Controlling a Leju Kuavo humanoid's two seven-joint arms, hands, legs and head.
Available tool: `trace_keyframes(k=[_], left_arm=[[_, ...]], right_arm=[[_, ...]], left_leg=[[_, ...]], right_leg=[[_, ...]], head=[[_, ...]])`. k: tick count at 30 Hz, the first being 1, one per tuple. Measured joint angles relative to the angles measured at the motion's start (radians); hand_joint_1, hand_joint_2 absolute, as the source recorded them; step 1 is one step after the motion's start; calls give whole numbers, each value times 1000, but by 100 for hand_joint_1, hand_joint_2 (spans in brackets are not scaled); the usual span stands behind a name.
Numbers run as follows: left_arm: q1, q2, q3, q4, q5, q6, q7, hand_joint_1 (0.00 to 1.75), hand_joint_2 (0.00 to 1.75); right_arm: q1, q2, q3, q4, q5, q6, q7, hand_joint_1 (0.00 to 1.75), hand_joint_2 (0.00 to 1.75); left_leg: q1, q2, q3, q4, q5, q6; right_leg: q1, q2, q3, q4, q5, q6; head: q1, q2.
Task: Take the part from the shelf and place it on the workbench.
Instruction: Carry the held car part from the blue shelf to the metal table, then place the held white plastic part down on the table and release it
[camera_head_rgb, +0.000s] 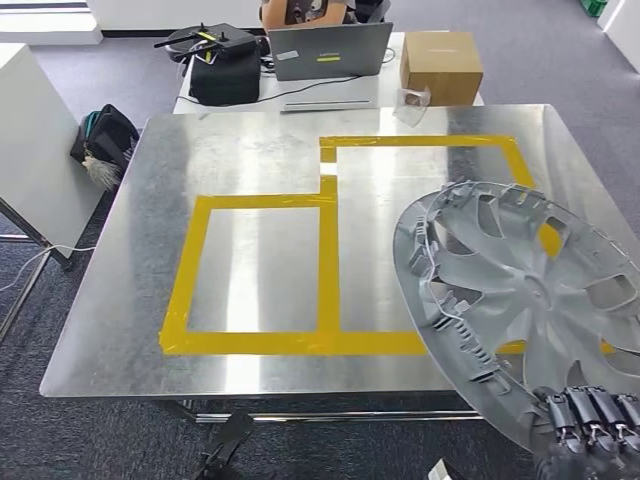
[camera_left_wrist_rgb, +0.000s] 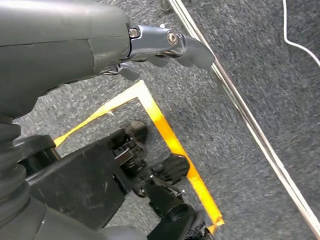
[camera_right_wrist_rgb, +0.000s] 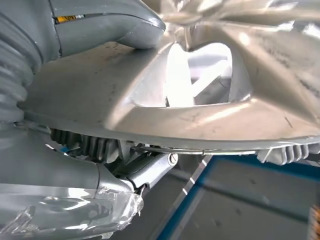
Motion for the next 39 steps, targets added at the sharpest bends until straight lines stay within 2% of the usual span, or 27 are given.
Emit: trace_keyframes(k=[2,4,6,7,8,9,10,12,13,14,15,17,18,19,21,22,23,24,26,27,28,29,33,37,39], left_arm=[[-3,-1,0,-1,2,2,-1,0,175],[-4,-1,0,-2,5,4,-1,0,175],[-1,0,1,-2,8,8,3,0,175],[0,0,1,-2,8,10,6,0,175],[1,1,1,-2,9,12,10,0,175],[2,1,2,-2,10,13,13,0,175],[2,1,2,-2,11,15,16,0,175],[3,2,3,-2,14,18,18,0,175],[2,3,4,-2,16,20,20,0,175],[2,3,4,-2,17,21,21,0,175],[2,3,4,-2,19,21,22,0,175],[2,2,5,-2,21,22,24,0,175],[2,1,5,-2,22,22,24,0,175],[2,1,5,-2,23,22,25,0,175],[1,1,6,-2,24,22,27,0,175],[2,1,6,-2,26,22,30,0,175],[3,1,6,-2,27,22,32,0,175],[4,1,7,-2,28,22,33,0,175],[7,3,7,-2,29,20,33,0,175],[9,5,8,-2,29,18,32,0,175],[10,8,8,-2,30,15,30,0,175],[12,13,8,-2,31,12,27,0,175],[15,26,8,-2,34,7,24,0,175],[15,32,8,-2,39,7,24,0,175],[18,36,8,-2,40,8,24,0,175]], right_arm=[[9,0,1,3,0,0,4,175,175],[13,0,3,6,0,0,9,175,175],[17,0,4,8,0,0,14,175,175],[20,0,5,10,0,0,17,175,175],[25,0,5,12,0,0,21,175,175],[29,0,6,15,0,0,25,175,175],[32,0,6,17,0,0,28,175,175],[37,0,7,22,0,0,36,175,175],[40,0,7,24,0,0,40,175,175],[45,0,7,26,0,0,45,175,175],[50,0,7,29,0,0,50,175,175],[61,0,8,34,0,0,60,175,175],[64,0,8,37,0,0,63,175,175],[66,0,8,40,0,0,65,175,175],[68,0,8,45,0,0,70,175,175],[70,0,8,49,0,0,79,175,175],[74,0,8,55,0,0,97,175,175],[78,0,8,64,0,0,123,175,175],[84,0,10,90,0,0,192,175,175],[85,-1,12,108,0,1,233,175,175],[86,-4,16,123,0,3,273,175,175],[87,-10,21,137,0,6,317,175,175],[91,-53,44,175,-8,36,466,175,175],[91,-106,55,199,-117,151,548,175,175],[93,-130,49,214,-182,210,561,175,175]], left_leg=[[2,1,-15,40,13,-12],[3,1,-82,145,10,-22],[4,1,-171,250,-42,-25],[4,1,-205,276,-68,-24],[3,1,-226,277,-77,-21],[2,1,-232,250,-58,-16],[-1,4,-226,201,-14,-8],[-13,20,-202,82,94,11],[-19,26,-193,42,126,17],[-22,29,-188,23,139,18],[-22,25,-185,17,138,18],[-14,14,-173,9,144,21],[-10,10,-165,5,145,25],[-5,6,-158,2,143,29],[-4,-5,-149,2,134,33],[-4,-13,-145,2,128,33],[-3,-21,-139,2,122,33],[-2,-28,-132,2,117,32],[1,-42,-113,3,103,26],[0,-47,-106,5,97,21],[-1,-51,-102,6,92,16],[-3,-52,-101,7,90,16],[-5,-50,-98,2,92,32],[-5,-49,-93,-7,91,29],[-3,-49,-92,-9,91,19]], right_leg=[[-2,6,18,-7,-4,-15],[-3,7,37,-12,-12,-26],[-2,9,53,-16,-23,-32],[-1,10,62,-16,-31,-33],[0,11,72,-16,-40,-33],[1,10,84,-17,-50,-33],[3,9,97,-17,-60,-32],[8,4,114,-18,-80,-27],[10,2,119,-19,-91,-23],[12,0,123,-23,-101,-19],[15,-4,128,-28,-108,-15],[17,-9,145,-31,-123,-7],[17,-8,142,-11,-138,0],[16,-5,126,29,-161,5],[11,1,51,158,-215,15],[9,1,13,210,-225,19],[7,2,-13,232,-215,21],[5,2,-20,215,-183,23],[1,5,10,98,-86,27],[0,9,29,40,-51,27],[-2,13,44,1,-30,24],[-2,17,51,-16,-23,20],[-2,23,52,-21,-22,12],[1,24,53,-21,-27,3],[3,24,53,-21,-29,-1]], head=[[-4,0],[-6,0],[-7,0],[-8,0],[-8,0],[-8,0],[-8,0],[-8,0],[-8,0],[-8,0],[-8,0],[-7,0],[-6,0],[-4,0],[-4,0],[-4,0],[-4,0],[-4,0],[-3,0],[-3,0],[-3,0],[-5,0],[-10,0],[-10,0],[-10,0]])
